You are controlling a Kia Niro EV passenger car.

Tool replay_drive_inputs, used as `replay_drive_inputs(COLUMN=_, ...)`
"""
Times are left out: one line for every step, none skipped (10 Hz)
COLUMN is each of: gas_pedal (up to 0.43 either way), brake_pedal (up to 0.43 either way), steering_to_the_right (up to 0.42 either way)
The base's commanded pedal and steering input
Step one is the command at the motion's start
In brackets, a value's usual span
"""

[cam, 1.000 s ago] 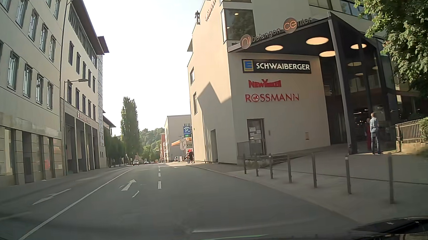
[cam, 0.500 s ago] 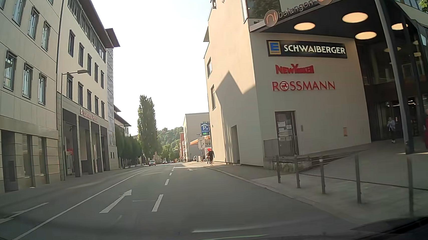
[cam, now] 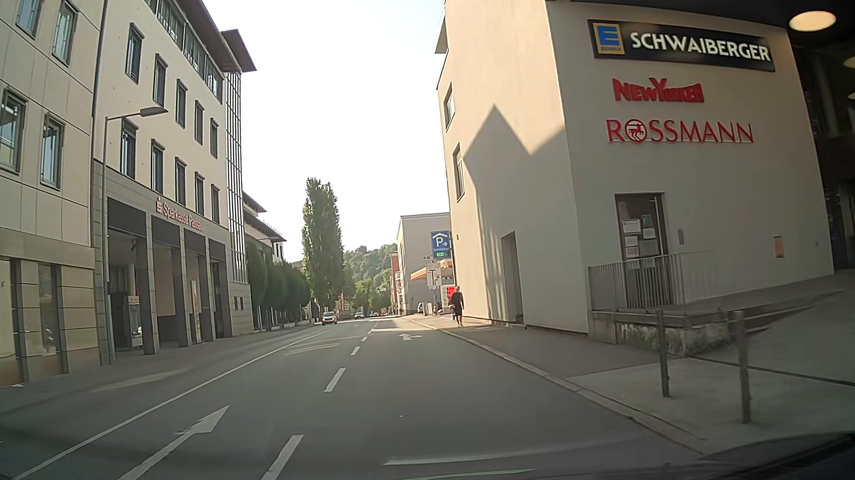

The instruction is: Follow the waypoints while adhering to traffic rules and regulations

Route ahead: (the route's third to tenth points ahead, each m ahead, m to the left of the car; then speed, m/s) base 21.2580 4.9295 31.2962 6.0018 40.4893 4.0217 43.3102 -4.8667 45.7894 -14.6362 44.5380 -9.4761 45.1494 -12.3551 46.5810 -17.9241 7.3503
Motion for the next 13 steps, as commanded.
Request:
replay_drive_inputs(gas_pedal=0.067, brake_pedal=0.0, steering_to_the_right=-0.061)
replay_drive_inputs(gas_pedal=0.067, brake_pedal=0.0, steering_to_the_right=-0.059)
replay_drive_inputs(gas_pedal=0.067, brake_pedal=0.0, steering_to_the_right=-0.058)
replay_drive_inputs(gas_pedal=0.067, brake_pedal=0.0, steering_to_the_right=-0.057)
replay_drive_inputs(gas_pedal=0.067, brake_pedal=0.0, steering_to_the_right=-0.053)
replay_drive_inputs(gas_pedal=0.067, brake_pedal=0.0, steering_to_the_right=-0.049)
replay_drive_inputs(gas_pedal=0.047, brake_pedal=0.0, steering_to_the_right=-0.045)
replay_drive_inputs(gas_pedal=0.039, brake_pedal=0.0, steering_to_the_right=-0.043)
replay_drive_inputs(gas_pedal=0.0, brake_pedal=0.0, steering_to_the_right=-0.04)
replay_drive_inputs(gas_pedal=0.0, brake_pedal=0.0, steering_to_the_right=-0.036)
replay_drive_inputs(gas_pedal=0.0, brake_pedal=0.0, steering_to_the_right=-0.029)
replay_drive_inputs(gas_pedal=0.0, brake_pedal=0.0, steering_to_the_right=-0.021)
replay_drive_inputs(gas_pedal=0.0, brake_pedal=0.0, steering_to_the_right=-0.016)
